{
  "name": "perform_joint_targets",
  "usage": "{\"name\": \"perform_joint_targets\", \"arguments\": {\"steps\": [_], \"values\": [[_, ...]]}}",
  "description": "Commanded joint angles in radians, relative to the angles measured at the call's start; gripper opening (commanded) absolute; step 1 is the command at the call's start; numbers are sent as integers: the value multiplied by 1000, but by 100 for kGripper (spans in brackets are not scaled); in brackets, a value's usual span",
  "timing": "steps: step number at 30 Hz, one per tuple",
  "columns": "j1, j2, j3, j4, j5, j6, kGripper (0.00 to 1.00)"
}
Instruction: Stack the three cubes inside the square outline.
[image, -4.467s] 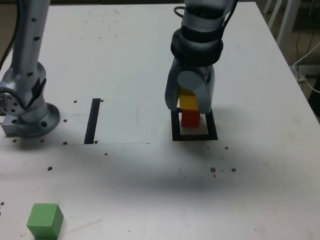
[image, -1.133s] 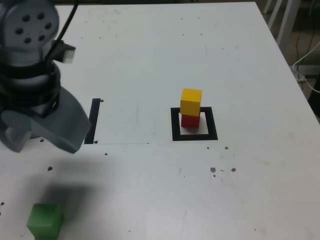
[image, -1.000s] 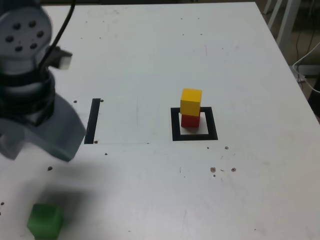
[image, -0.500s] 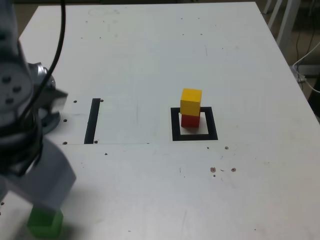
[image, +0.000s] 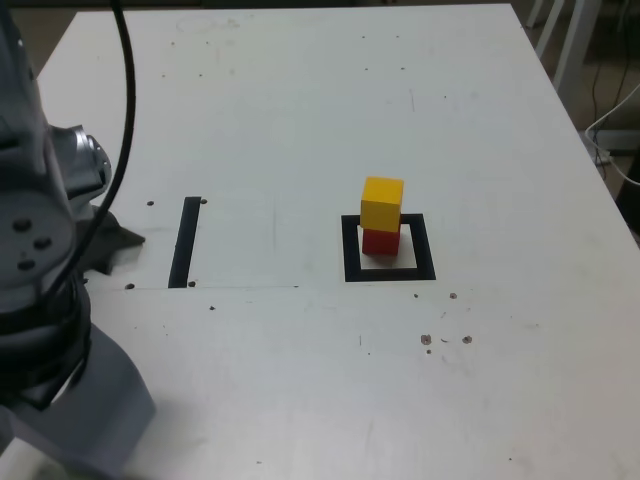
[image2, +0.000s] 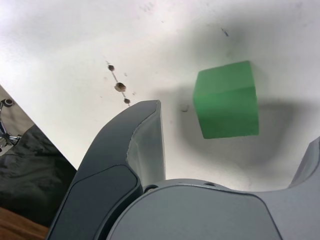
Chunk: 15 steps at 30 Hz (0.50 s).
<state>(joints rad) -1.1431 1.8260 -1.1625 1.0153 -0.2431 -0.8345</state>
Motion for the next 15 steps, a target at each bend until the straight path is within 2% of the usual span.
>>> {"name": "perform_joint_targets", "arguments": {"steps": [1, 15], "values": [[-1, 8, 4, -12, -5, 8, 98], [13, 20, 81, -121, -15, 56, 96]]}}
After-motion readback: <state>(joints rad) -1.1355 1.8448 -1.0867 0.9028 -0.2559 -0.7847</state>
